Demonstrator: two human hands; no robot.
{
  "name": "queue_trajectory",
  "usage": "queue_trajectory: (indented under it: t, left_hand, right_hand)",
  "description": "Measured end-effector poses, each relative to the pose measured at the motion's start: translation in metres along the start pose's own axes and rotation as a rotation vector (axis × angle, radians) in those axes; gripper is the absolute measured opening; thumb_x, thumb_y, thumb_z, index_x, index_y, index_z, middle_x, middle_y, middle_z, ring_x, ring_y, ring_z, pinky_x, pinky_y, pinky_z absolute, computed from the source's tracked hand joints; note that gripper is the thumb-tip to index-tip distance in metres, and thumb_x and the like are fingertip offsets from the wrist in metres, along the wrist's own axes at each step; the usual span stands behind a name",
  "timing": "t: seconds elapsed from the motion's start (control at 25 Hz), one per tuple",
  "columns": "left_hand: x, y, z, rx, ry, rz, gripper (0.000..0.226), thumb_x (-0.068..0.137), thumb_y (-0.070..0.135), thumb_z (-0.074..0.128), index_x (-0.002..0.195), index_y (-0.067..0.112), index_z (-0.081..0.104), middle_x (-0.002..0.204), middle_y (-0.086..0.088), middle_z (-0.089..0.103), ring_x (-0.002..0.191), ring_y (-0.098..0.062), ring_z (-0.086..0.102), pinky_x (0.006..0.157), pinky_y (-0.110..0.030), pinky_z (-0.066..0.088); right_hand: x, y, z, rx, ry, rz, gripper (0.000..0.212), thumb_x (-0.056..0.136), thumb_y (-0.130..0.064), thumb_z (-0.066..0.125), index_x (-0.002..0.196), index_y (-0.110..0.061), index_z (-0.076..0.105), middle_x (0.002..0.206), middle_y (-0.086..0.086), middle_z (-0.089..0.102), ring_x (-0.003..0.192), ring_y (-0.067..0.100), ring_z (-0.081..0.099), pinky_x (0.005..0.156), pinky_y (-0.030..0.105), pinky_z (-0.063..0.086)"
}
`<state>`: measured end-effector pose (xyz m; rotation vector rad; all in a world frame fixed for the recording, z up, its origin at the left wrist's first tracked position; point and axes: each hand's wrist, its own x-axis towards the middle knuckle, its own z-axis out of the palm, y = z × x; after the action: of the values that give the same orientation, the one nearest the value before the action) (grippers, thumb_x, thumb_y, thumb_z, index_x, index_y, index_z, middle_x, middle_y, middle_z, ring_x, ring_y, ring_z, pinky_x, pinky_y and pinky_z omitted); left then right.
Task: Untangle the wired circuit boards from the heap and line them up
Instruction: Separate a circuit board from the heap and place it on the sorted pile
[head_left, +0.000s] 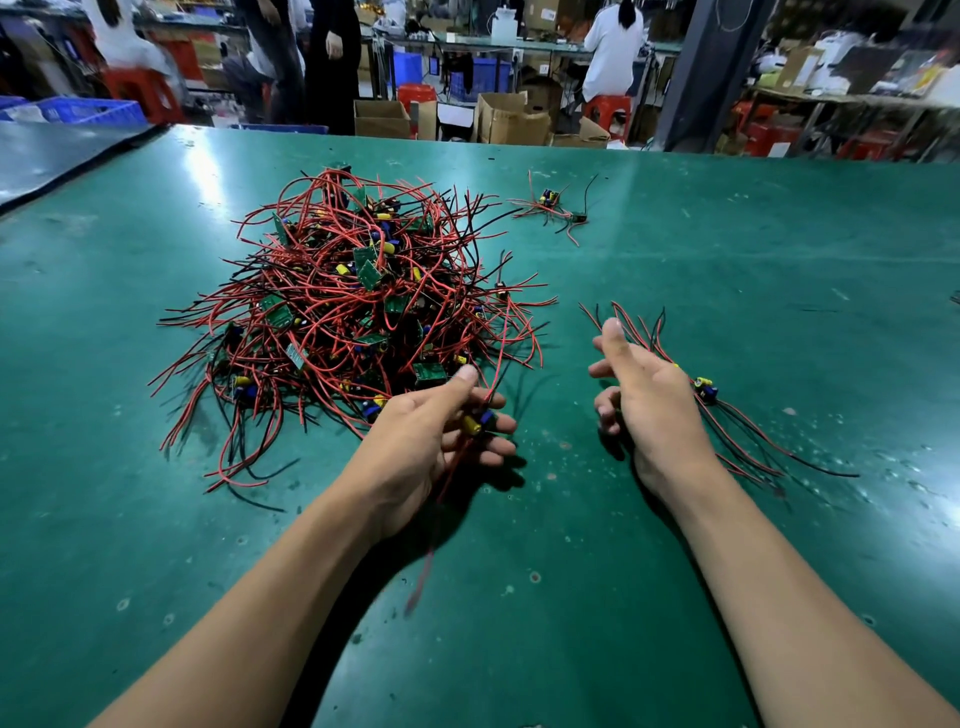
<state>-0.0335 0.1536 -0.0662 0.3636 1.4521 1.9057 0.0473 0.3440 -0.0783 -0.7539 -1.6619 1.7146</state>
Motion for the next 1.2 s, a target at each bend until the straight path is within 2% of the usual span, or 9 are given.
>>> queue_trajectory:
  t: [0.2,0.28,0.48,0.6,0.8,0.92,1.04,1.12,1.2]
  left_hand:
    - [-0.001,0.004,0.002,-0.052,-0.033,-0.095,0.072,0.096,0.059,0.032,0.110,-0.004,0.062,0.099,-0.025,0.072,0.079,-0.031,0.072,0.073,-0.036,0.060]
    - [-0.001,0.005,0.003,-0.058,-0.033,-0.104,0.077,0.096,0.063,0.027,0.113,-0.004,0.061,0.103,-0.027,0.071,0.081,-0.032,0.072,0.075,-0.037,0.060]
    - [-0.002,0.001,0.005,-0.036,-0.065,-0.120,0.078,0.093,0.068,0.026,0.126,0.005,0.059,0.114,-0.018,0.071,0.106,-0.030,0.069,0.078,-0.032,0.061]
    - [-0.003,0.001,0.006,-0.038,-0.111,-0.132,0.069,0.091,0.068,0.032,0.123,0.014,0.060,0.107,-0.005,0.075,0.098,-0.015,0.072,0.066,-0.021,0.058]
    - [0.004,-0.004,0.007,0.033,-0.052,-0.057,0.067,0.092,0.062,0.031,0.118,0.010,0.063,0.117,-0.008,0.071,0.102,-0.022,0.071,0.083,-0.032,0.059]
    - [0.005,-0.006,0.004,0.050,-0.040,-0.030,0.065,0.096,0.057,0.032,0.111,0.004,0.065,0.112,-0.014,0.072,0.097,-0.030,0.072,0.082,-0.035,0.060]
    - [0.006,-0.005,0.002,0.079,-0.053,-0.021,0.064,0.097,0.056,0.032,0.109,0.002,0.066,0.106,-0.015,0.074,0.094,-0.030,0.073,0.078,-0.034,0.061]
    - [0.006,-0.007,0.004,0.075,-0.052,-0.022,0.060,0.099,0.051,0.035,0.107,0.001,0.067,0.102,-0.016,0.074,0.089,-0.029,0.073,0.077,-0.034,0.061]
    - [0.004,-0.009,0.004,0.061,-0.040,-0.012,0.046,0.101,0.041,0.044,0.103,0.000,0.067,0.096,-0.016,0.075,0.079,-0.027,0.073,0.073,-0.034,0.060]
  right_hand:
    - [-0.009,0.001,0.008,-0.042,-0.046,0.009,0.037,0.089,-0.060,0.062,0.083,-0.024,0.067,0.058,-0.012,0.056,0.040,0.008,0.043,0.038,0.018,0.031]
    - [-0.017,-0.001,0.015,-0.082,-0.088,-0.039,0.028,0.092,-0.053,0.065,0.088,-0.025,0.066,0.069,-0.008,0.059,0.043,0.010,0.045,0.040,0.019,0.034]
    - [-0.048,-0.002,0.040,-0.334,-0.175,-0.170,0.038,0.078,-0.046,0.081,0.104,-0.027,0.060,0.078,-0.005,0.059,0.058,0.010,0.053,0.058,0.031,0.048]
    - [-0.057,0.001,0.048,-0.366,-0.203,-0.226,0.039,0.078,-0.033,0.083,0.109,-0.027,0.060,0.080,-0.006,0.064,0.053,0.005,0.052,0.055,0.020,0.046]
    - [-0.031,-0.001,0.025,-0.507,0.027,-0.312,0.025,0.082,-0.028,0.080,0.103,-0.022,0.069,0.090,-0.006,0.072,0.057,0.000,0.056,0.066,0.020,0.049]
    - [-0.009,-0.004,-0.005,-0.711,0.168,-0.306,0.030,0.084,-0.028,0.077,0.112,-0.019,0.070,0.107,0.003,0.071,0.082,0.016,0.064,0.086,0.034,0.051]
    - [-0.001,-0.005,-0.019,-0.891,0.243,-0.316,0.036,0.085,-0.022,0.075,0.120,-0.015,0.068,0.119,0.010,0.064,0.104,0.029,0.060,0.095,0.037,0.046]
    - [-0.005,-0.004,-0.012,-0.914,0.219,-0.444,0.031,0.085,-0.018,0.075,0.115,-0.012,0.071,0.114,0.009,0.063,0.102,0.029,0.059,0.095,0.037,0.046]
    - [-0.012,-0.001,0.001,-0.860,0.060,-0.527,0.021,0.087,-0.016,0.073,0.107,-0.011,0.074,0.106,0.007,0.067,0.089,0.022,0.062,0.091,0.032,0.048]
